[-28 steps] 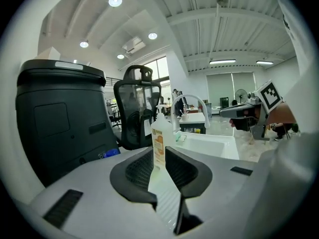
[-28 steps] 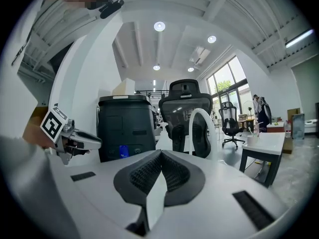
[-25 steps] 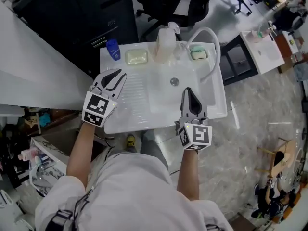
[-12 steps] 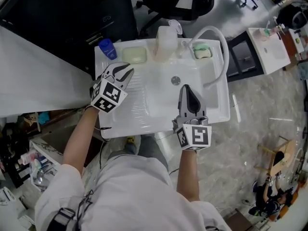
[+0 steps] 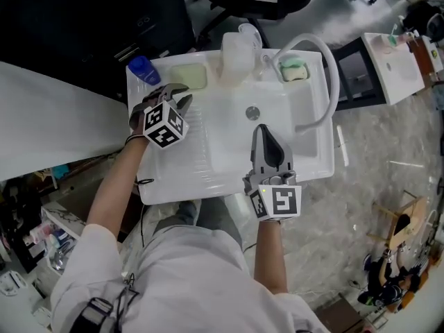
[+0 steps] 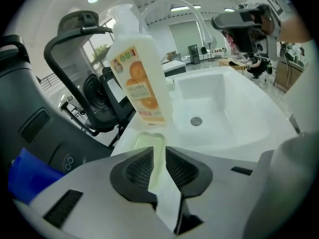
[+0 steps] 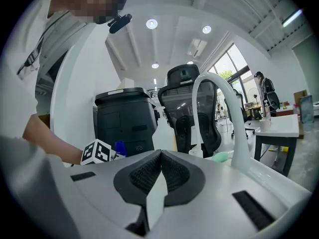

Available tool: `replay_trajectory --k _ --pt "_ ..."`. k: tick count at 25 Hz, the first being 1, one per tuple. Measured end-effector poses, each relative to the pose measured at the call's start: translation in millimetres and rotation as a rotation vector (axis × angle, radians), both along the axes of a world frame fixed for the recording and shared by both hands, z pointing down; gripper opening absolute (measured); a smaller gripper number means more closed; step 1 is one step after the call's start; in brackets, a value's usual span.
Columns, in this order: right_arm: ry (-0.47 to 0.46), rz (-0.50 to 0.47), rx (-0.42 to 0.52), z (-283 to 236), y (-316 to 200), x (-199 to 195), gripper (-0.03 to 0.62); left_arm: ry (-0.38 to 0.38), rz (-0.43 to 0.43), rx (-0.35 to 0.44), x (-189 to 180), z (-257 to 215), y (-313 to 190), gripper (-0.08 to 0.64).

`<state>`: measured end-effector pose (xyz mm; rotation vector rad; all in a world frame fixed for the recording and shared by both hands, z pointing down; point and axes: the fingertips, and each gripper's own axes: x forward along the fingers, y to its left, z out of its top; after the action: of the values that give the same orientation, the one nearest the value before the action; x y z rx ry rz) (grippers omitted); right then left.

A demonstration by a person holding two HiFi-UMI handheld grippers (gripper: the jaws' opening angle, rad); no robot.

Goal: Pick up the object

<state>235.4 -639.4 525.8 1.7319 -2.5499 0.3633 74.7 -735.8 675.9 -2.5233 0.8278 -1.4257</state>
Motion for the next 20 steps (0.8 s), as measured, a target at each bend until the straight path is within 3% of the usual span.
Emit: replay_trajectory --k 11,20 --pt "-0.03 -0.041 -0.065 23.8 -12.0 -0.9 0.008 -0.121 0.034 -0.044 2.6 48.2 -24.0 0.1" --pt "-0.042 -0.058 -0.079 29.7 -15.0 2.5 0.008 -0.156 0.056 -0.046 8.4 57.1 -27.3 0.076"
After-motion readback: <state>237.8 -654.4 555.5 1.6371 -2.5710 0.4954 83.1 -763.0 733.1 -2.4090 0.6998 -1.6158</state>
